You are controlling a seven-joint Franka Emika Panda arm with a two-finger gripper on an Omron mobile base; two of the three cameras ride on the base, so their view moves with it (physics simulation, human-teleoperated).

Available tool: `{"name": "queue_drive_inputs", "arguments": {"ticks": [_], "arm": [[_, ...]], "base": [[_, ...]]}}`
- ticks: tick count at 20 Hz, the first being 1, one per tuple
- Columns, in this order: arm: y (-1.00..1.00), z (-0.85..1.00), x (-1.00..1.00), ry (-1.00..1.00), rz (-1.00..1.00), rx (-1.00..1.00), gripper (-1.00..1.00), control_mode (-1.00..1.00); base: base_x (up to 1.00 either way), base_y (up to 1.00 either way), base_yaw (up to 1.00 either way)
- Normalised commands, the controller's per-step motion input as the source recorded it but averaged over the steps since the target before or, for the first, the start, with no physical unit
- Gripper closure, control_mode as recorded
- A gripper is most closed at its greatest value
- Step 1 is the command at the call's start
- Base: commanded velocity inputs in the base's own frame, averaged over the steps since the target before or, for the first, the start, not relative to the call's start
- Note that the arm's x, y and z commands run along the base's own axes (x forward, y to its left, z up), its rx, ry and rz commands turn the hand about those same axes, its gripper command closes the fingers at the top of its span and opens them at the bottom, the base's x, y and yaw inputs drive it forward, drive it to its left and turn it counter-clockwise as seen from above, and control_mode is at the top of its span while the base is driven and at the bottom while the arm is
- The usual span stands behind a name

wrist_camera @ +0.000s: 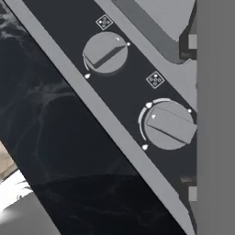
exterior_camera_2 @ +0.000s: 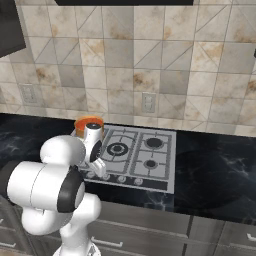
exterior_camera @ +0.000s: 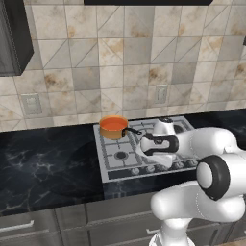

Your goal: Wait until the marinara sauce is simmered to a deep red color and then turn off the stove.

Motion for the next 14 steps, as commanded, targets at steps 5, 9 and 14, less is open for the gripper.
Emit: {"name": "queue_drive_inputs", "arguments": {"ticks": [5, 9, 14], "arm": [[0.00, -0.13, -0.14, 0.00, -0.05, 0.00, -1.00, -1.00], [0.00, -0.11, -0.15, 0.00, -0.04, 0.00, -1.00, -1.00], [0.00, -0.11, -0.06, 0.00, -0.02, 0.00, -1.00, -1.00]], "base": [[0.00, 0.00, 0.00], [0.00, 0.00, 0.00], [0.00, 0.00, 0.00]]}}
